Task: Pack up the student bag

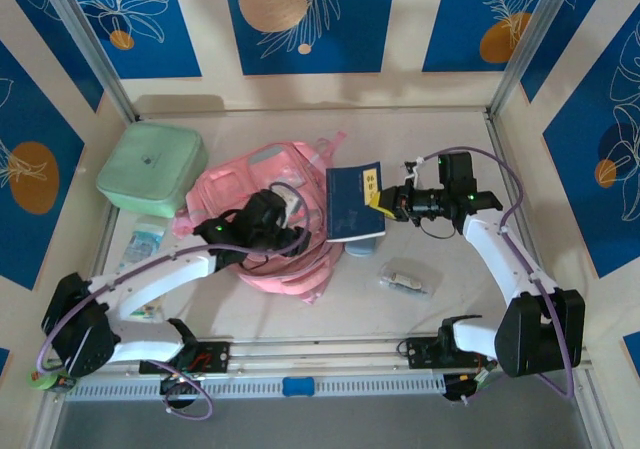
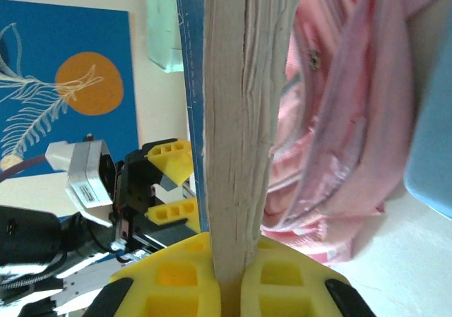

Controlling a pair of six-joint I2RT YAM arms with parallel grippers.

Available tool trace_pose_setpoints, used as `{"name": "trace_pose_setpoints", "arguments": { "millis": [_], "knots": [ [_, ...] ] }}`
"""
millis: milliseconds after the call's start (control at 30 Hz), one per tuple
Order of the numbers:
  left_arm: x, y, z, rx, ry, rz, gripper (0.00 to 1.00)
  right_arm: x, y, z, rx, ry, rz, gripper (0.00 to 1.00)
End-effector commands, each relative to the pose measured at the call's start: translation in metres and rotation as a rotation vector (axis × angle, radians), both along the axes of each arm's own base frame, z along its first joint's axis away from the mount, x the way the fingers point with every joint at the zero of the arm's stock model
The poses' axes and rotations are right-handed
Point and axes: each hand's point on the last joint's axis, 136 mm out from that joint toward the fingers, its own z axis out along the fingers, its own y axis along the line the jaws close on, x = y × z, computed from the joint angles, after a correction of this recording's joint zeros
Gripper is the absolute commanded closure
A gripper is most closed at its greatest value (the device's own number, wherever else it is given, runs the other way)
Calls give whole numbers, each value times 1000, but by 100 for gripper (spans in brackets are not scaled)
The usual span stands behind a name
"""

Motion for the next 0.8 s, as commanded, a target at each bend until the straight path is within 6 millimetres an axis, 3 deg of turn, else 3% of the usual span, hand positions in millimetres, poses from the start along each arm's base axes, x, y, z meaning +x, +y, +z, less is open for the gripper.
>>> {"name": "trace_pose_setpoints", "arguments": {
  "millis": [0, 233, 400, 533, 667, 767],
  "knots": [
    [-2, 4, -12, 209, -49, -122, 32, -13, -6, -8, -18, 5, 4, 100],
    [7, -6, -34, 367, -60, -182, 31, -14, -16, -20, -11, 31, -32, 100],
    [-6, -41, -31, 238, -42, -261, 36, -11, -24, -23, -25, 27, -57, 100],
    [-11, -63, -30, 132, -16, -272, 43, -9, -31, -27, -8, 40, -75, 100],
    [-10, -67, -44, 128, 9, -258, 51, -7, -38, -30, -11, 42, -94, 100],
    [-8, -68, -54, 175, 48, -251, 63, -6, -42, -30, 4, 44, -103, 100]
  ]
}}
